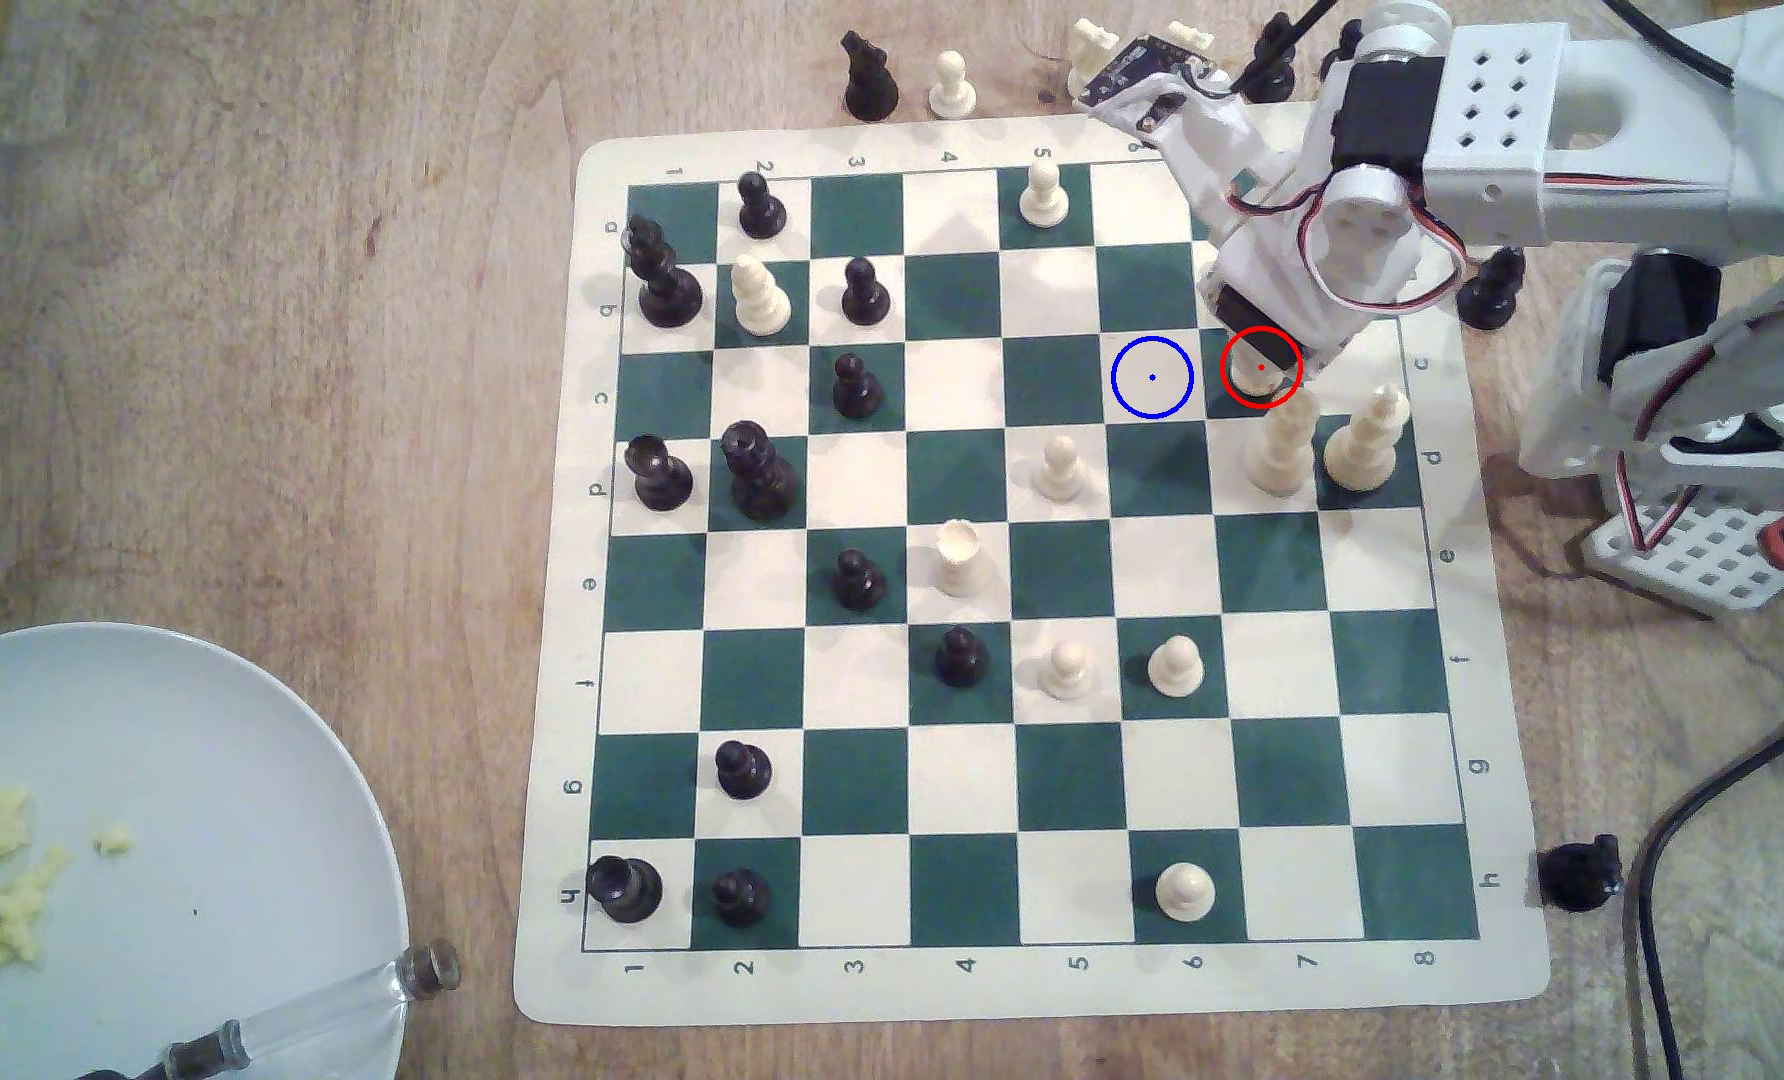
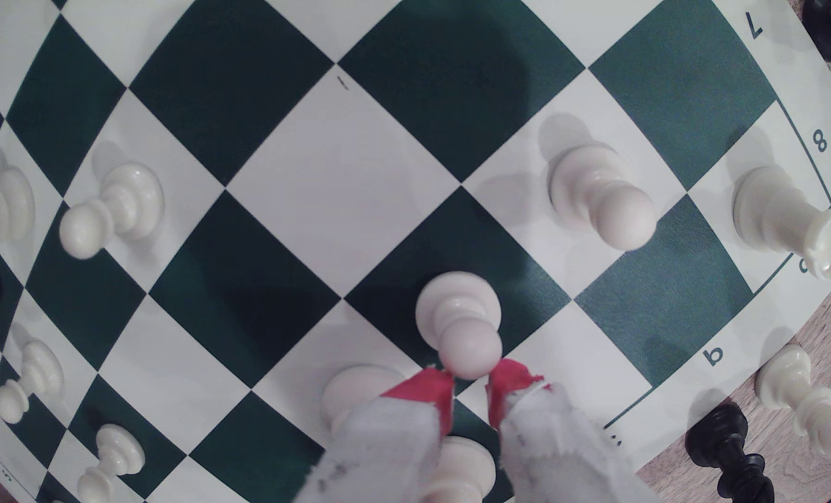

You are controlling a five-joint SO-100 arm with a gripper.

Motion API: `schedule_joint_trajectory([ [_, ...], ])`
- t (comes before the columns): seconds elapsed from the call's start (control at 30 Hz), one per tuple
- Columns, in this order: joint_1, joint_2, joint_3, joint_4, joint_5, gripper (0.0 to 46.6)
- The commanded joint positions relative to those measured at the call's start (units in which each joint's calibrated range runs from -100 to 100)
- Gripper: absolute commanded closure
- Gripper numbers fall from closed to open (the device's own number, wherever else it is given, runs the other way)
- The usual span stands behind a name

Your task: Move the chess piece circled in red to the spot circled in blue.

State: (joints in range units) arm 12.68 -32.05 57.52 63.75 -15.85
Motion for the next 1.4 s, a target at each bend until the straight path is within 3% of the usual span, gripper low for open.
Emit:
schedule_joint_trajectory([
  [0.0, 0.42, -2.42, -0.59, -0.85, 0.10, 43.7],
  [0.23, 0.34, -3.27, -0.68, -0.27, 0.15, 43.8],
  [0.4, 0.18, -2.76, -0.23, -0.27, 0.15, 34.4],
  [0.6, 0.10, -1.65, 0.14, -0.35, 0.29, 32.7],
  [1.37, 0.73, -4.03, 1.59, -4.45, 1.07, 34.8],
])
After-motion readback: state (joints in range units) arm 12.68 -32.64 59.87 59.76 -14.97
